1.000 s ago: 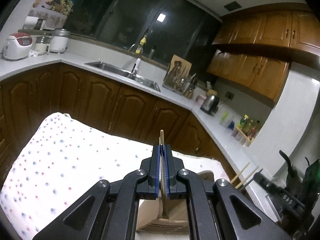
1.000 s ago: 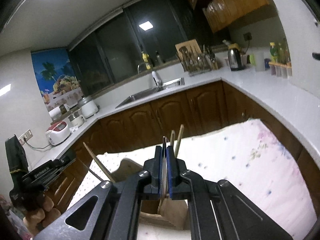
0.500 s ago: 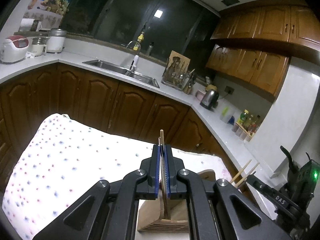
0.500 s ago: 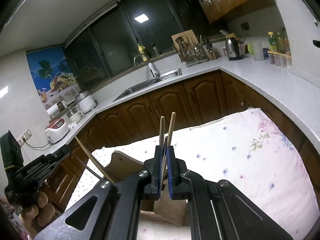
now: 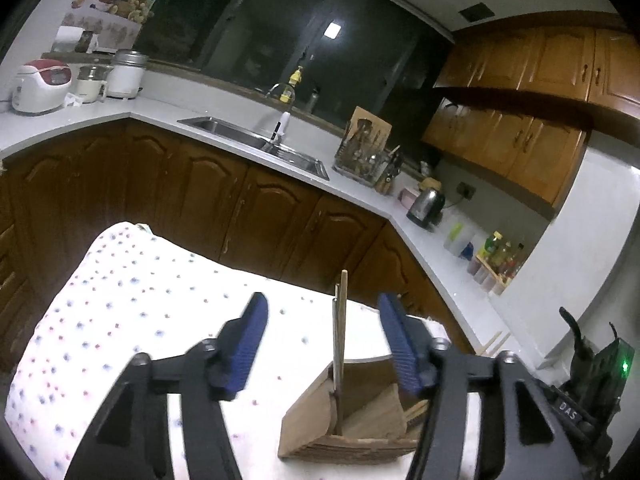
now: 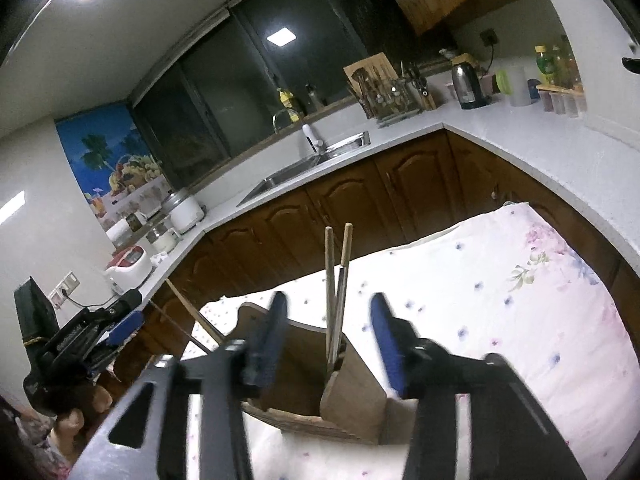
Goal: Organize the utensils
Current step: 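Open both tools to drop the metal chopsticks into the holder, then move both open tools back over the remaining utensils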
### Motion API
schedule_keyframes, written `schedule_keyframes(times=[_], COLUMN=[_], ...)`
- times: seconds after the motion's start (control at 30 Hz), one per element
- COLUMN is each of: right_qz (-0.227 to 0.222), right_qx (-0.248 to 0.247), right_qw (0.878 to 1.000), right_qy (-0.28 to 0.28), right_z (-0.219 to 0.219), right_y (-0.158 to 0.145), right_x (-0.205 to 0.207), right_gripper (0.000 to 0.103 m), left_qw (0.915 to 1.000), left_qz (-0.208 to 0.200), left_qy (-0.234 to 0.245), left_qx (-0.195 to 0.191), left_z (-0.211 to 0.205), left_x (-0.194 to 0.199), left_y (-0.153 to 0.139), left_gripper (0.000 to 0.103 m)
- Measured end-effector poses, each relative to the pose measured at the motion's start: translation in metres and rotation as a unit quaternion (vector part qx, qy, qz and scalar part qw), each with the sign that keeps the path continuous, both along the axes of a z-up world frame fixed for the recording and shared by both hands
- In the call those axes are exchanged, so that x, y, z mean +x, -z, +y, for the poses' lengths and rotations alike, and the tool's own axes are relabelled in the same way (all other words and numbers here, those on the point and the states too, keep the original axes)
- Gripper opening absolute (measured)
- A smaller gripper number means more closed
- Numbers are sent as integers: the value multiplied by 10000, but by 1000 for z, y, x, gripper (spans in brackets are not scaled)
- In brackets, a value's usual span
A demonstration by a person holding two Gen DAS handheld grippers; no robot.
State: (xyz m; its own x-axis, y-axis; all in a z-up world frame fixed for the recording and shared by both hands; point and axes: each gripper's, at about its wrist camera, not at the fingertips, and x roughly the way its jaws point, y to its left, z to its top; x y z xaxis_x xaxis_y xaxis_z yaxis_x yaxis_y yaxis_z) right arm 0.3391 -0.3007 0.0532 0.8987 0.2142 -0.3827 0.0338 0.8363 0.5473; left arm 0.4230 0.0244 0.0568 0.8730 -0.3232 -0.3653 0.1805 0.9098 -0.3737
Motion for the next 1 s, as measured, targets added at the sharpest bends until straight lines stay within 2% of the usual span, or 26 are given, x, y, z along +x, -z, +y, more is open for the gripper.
schedule_keyframes(times=[0.03,0.07,0.1,0.13,0.17,0.2,0.33,0.57,0.67,0.73,1.0], right_qz=[-27,-52,-95,-142,-173,-229,-337,-322,-253,-201,47], right_qx=[15,32,57,83,98,112,25,-340,-481,-556,-763], right_qw=[10000,10000,9999,9999,9998,9997,9994,9989,9985,9982,9970], right_qy=[4,6,20,29,29,17,3,-90,-101,-93,-126], right_z=[0,0,0,0,0,1,6,23,29,33,46], right_y=[-1,-2,-4,-6,-7,-9,-16,-17,-15,-12,3], right_x=[-3,-5,-10,-15,-18,-24,-46,-94,-116,-128,-173], right_gripper=[59,70,75,85,89,89,93,94,94,94,94], left_qw=[10000,10000,9999,9999,9999,9997,9989,9949,9944,9938,9902], left_qz=[-1,1,-22,-49,-48,-36,-41,72,206,318,649], left_qy=[-21,-68,-87,-111,-144,-198,-294,-355,-260,-278,-260], left_qx=[24,44,44,43,67,105,352,939,1003,1031,1210], left_z=[2,4,5,8,10,12,16,12,13,14,14], left_x=[-4,-9,-13,-19,-26,-33,-66,-129,-153,-165,-215], left_y=[0,-1,-1,-2,-2,-2,2,8,11,10,5], left_gripper=[71,77,82,84,86,91,96,97,97,102,102])
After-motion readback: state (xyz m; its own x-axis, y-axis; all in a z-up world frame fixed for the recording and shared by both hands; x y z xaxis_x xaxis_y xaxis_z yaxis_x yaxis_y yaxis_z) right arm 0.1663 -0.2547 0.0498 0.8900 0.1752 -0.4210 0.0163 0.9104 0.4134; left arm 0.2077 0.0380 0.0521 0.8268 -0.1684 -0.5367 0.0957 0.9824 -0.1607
